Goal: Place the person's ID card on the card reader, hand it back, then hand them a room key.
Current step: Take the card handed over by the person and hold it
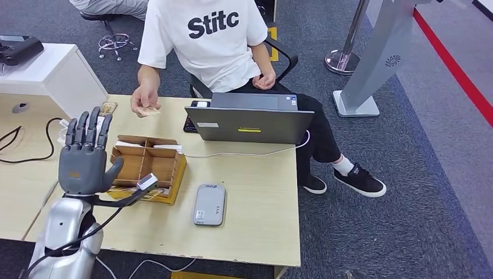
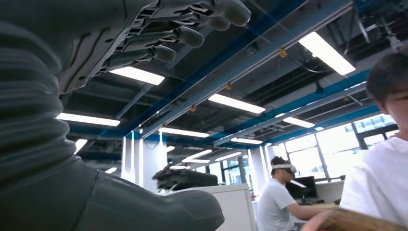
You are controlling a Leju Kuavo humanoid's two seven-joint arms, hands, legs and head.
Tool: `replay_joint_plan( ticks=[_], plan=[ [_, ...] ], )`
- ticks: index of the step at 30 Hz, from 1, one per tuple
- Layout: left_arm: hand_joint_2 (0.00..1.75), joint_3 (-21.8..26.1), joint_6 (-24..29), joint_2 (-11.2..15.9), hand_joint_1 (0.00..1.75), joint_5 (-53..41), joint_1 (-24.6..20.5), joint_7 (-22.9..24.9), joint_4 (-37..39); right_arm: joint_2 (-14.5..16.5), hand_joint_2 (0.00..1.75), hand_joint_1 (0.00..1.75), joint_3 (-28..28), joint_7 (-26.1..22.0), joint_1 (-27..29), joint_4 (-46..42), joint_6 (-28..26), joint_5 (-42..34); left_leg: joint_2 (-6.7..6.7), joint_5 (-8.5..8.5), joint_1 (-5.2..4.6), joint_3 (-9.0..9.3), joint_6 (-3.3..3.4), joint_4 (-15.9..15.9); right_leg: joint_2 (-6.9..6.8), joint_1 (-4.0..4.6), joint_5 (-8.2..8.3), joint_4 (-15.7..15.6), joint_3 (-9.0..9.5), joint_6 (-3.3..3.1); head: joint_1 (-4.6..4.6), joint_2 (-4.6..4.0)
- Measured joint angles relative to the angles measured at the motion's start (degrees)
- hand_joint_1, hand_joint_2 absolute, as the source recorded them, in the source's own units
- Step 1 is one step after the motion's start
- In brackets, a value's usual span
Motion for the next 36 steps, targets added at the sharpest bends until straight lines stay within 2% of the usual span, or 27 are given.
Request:
replay_joint_plan(
  ticks=[2, 4, 7, 10, 14, 31, 36],
  plan=[
    [1.75, -5.9, 0.2, 4.1, 0.00, 0.0, -4.5, 4.0, 5.1, 0.0, 1.75, 0.00, 0.5, 0.3, -0.5, 0.0, -0.2, 0.2, 0.03, 0.02, 0.00, -0.02, -0.03, 0.0, 0.04, 0.00, 0.02, 0.0, -0.02, -0.02, 0.00, -0.01],
    [1.75, -11.2, 0.5, 6.6, 0.00, 0.0, -8.0, 7.5, 8.9, 0.0, 1.75, 0.00, 1.0, 0.5, -0.7, 0.0, -0.3, 0.2, 0.08, 0.03, -0.01, -0.04, -0.03, 0.0, 0.09, 0.00, 0.04, 0.1, -0.05, -0.01, 0.01, -0.01],
    [1.75, -17.5, 0.7, 8.6, 0.00, 0.1, -11.1, 11.3, 12.0, 0.0, 1.75, 0.00, 1.5, 0.6, -0.9, 0.0, -0.6, 0.2, 0.10, 0.02, -0.04, -0.10, -0.02, 0.0, 0.13, 0.00, 0.07, 0.1, -0.11, 0.03, 0.04, 0.00],
    [1.75, -21.4, 0.8, 10.0, 0.04, 0.1, -12.5, 13.0, 13.1, 0.0, 1.75, 0.00, 1.9, 0.6, -0.9, 0.0, -0.7, 0.2, 0.10, 0.01, -0.06, -0.21, -0.02, 0.0, 0.14, -0.01, 0.06, 0.1, -0.22, 0.04, 0.03, 0.00],
    [1.75, -24.2, 1.7, 11.2, 1.75, 0.2, -13.2, 13.7, 13.8, 0.0, 1.75, 0.00, 2.4, 0.7, -0.9, 0.0, -0.7, 0.1, 0.10, 0.01, -0.06, -0.30, -0.01, 0.0, 0.13, -0.01, 0.06, 0.0, -0.31, 0.05, 0.03, 0.00],
    [1.75, -24.8, 2.6, 11.5, 1.75, 0.2, -13.2, 13.2, 13.9, 0.0, 1.75, 0.00, 2.9, 0.8, -0.9, 0.0, -1.0, -0.6, 0.10, 0.01, -0.03, -0.32, -0.02, 0.0, 0.12, -0.01, 0.06, 0.1, -0.33, 0.05, 0.03, 0.00],
    [1.75, -24.6, 2.6, 10.8, 1.75, 0.2, -12.9, 9.8, 13.8, 0.0, 1.75, 0.00, 2.9, 0.8, -0.9, 0.0, -1.1, -1.0, 0.10, 0.01, -0.05, -0.32, -0.02, 0.0, 0.11, -0.01, 0.06, 0.1, -0.33, 0.05, 0.03, 0.00]
  ],
)
